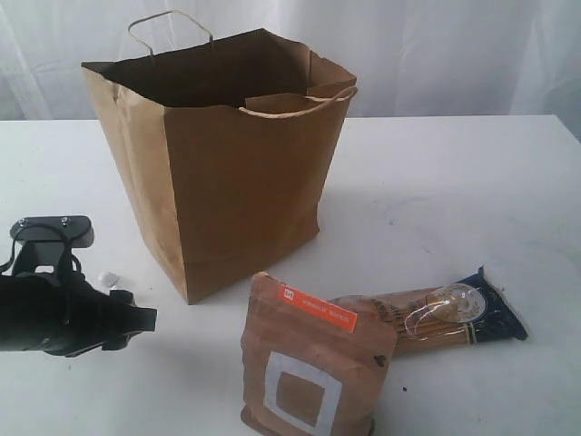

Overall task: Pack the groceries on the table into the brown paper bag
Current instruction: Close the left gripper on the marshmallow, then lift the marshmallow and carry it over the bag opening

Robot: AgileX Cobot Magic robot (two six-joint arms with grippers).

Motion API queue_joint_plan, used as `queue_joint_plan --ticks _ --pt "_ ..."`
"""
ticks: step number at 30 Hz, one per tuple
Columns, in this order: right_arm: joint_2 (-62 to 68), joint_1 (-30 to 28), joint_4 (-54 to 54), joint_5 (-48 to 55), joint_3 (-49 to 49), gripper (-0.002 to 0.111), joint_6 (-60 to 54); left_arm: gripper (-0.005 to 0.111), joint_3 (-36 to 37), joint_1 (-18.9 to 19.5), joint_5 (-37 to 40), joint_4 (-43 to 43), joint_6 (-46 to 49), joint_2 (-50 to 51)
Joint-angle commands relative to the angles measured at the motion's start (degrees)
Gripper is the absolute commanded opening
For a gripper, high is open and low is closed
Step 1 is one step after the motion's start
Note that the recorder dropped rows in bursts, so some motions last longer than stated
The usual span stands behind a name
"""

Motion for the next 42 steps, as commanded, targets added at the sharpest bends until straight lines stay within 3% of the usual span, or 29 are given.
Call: queue_joint_plan --ticks 1,20,23,27,32,38,42 --pt "-0.3 -0.2 0.1 -0.8 0.3 0.014 -0.2 0.064 0.1 0.0 -1.7 -1.2 -1.5 1.4" --pt "-0.3 -0.2 0.1 -0.8 0.3 0.014 -0.2 0.062 -5.2 0.0 -2.2 1.9 -5.6 11.1" --pt "-0.3 -0.2 0.1 -0.8 0.3 0.014 -0.2 0.042 -6.4 0.0 -2.0 2.0 -5.6 12.3" --pt "-0.3 -0.2 0.1 -0.8 0.3 0.014 -0.2 0.0 -6.6 0.0 -1.5 2.4 -5.6 12.4" --pt "-0.3 -0.2 0.1 -0.8 0.3 0.014 -0.2 0.0 -6.5 0.0 0.3 2.4 -5.2 9.9" --pt "-0.3 -0.2 0.1 -0.8 0.3 0.014 -0.2 0.0 -6.5 0.0 -0.9 -1.2 6.1 -1.6" --pt "-0.3 -0.2 0.1 -0.8 0.3 0.014 -0.2 0.0 -5.2 0.0 -2.9 -1.2 7.5 -8.4"
